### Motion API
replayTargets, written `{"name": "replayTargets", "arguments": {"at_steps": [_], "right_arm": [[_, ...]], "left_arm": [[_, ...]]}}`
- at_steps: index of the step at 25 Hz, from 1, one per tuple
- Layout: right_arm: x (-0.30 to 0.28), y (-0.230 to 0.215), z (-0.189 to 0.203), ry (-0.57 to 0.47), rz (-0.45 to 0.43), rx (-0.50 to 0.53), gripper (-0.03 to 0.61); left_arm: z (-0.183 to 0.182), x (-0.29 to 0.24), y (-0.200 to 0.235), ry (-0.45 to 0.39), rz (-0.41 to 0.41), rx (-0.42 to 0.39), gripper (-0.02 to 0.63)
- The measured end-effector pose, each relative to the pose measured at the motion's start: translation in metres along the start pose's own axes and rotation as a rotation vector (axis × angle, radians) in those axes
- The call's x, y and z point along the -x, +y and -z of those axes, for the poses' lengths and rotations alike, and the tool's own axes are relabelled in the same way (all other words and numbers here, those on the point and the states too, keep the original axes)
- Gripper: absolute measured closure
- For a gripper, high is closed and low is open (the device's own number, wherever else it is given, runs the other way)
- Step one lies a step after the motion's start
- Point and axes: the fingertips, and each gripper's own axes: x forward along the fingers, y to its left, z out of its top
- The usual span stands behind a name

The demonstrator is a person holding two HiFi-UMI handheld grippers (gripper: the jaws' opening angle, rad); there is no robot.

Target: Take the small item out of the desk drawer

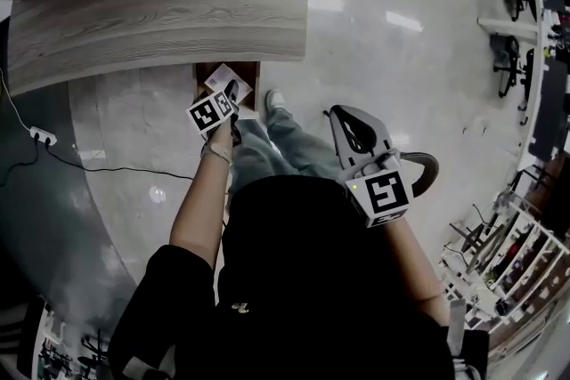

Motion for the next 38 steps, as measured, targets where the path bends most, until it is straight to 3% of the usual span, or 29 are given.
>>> {"name": "replayTargets", "arguments": {"at_steps": [8, 13, 21, 27, 31, 38], "right_arm": [[0.005, -0.005, 0.015, 0.047, 0.066, -0.022, 0.583], [0.008, -0.006, 0.018, 0.071, 0.097, -0.018, 0.582], [0.012, -0.005, 0.021, 0.083, 0.126, -0.036, 0.583], [0.011, -0.002, 0.022, 0.087, 0.129, -0.039, 0.583], [0.012, 0.001, 0.021, 0.086, 0.125, -0.037, 0.583], [0.018, -0.004, 0.027, 0.084, 0.129, -0.043, 0.583]], "left_arm": [[0.003, -0.037, 0.009, 0.038, -0.051, 0.001, 0.158], [-0.001, -0.051, 0.01, 0.04, -0.079, 0.019, 0.143], [0.0, -0.067, 0.018, 0.054, -0.132, 0.075, 0.141], [0.003, -0.072, 0.023, 0.074, -0.183, 0.032, 0.143], [0.001, -0.071, 0.027, 0.069, -0.21, 0.054, 0.146], [-0.001, -0.066, 0.02, 0.049, -0.172, 0.052, 0.164]]}}
